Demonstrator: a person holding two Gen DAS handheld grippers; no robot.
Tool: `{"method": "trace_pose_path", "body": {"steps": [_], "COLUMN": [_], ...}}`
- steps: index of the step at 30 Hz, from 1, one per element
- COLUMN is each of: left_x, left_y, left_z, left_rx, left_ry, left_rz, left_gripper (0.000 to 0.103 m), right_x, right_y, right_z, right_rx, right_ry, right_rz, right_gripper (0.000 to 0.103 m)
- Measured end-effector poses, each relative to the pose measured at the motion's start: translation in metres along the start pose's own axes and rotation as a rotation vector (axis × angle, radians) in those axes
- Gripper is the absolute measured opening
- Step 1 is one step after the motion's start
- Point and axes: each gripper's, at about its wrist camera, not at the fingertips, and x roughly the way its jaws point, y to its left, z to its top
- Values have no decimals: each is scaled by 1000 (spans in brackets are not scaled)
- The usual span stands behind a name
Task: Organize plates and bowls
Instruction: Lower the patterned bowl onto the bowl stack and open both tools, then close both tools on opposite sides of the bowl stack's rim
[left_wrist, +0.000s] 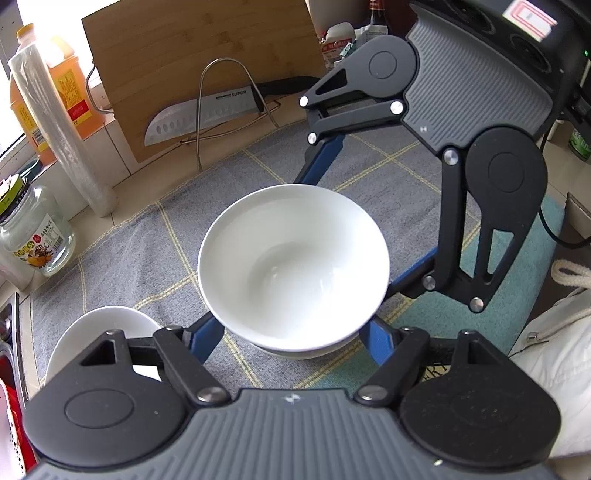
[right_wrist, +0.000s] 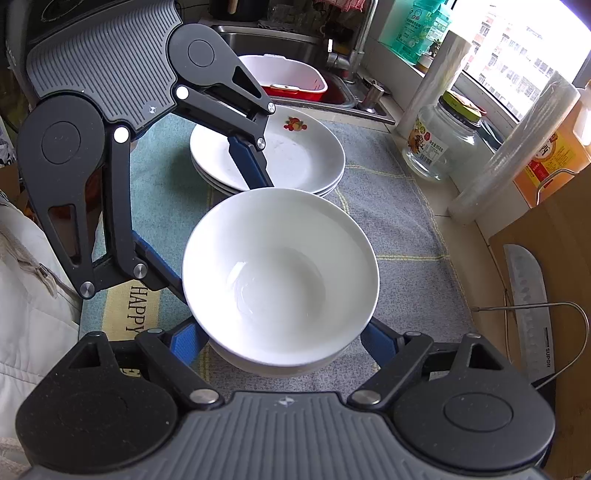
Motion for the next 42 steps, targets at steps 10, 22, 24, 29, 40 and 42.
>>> {"method": "trace_pose_path", "body": {"steps": [10, 22, 24, 29, 40, 42], "left_x": [2, 1, 0, -13, -11, -10], "left_y": [1, 3, 3, -1, -1, -1], "left_z": [2, 4, 4, 2, -3, -5], "left_rx": [3, 9, 17, 22, -38, -47], "left_ry": [10, -6, -6, -48, -70, -74], "left_rz": [-12, -17, -7, -3, -98, -91], "left_gripper": [79, 90, 90, 92, 96, 96], "right_x": [1, 0, 0, -3, -10, -12], "right_y": [-1, 3, 5, 4, 9, 8], "right_z": [0, 0, 0, -2, -14, -17], "right_rx": [15, -7, -11, 6, 71, 93], "right_ry": [6, -5, -7, -17, -29, -32], "right_rz": [6, -3, -7, -8, -31, -41], "right_gripper": [92, 103, 103, 103, 103, 103]}}
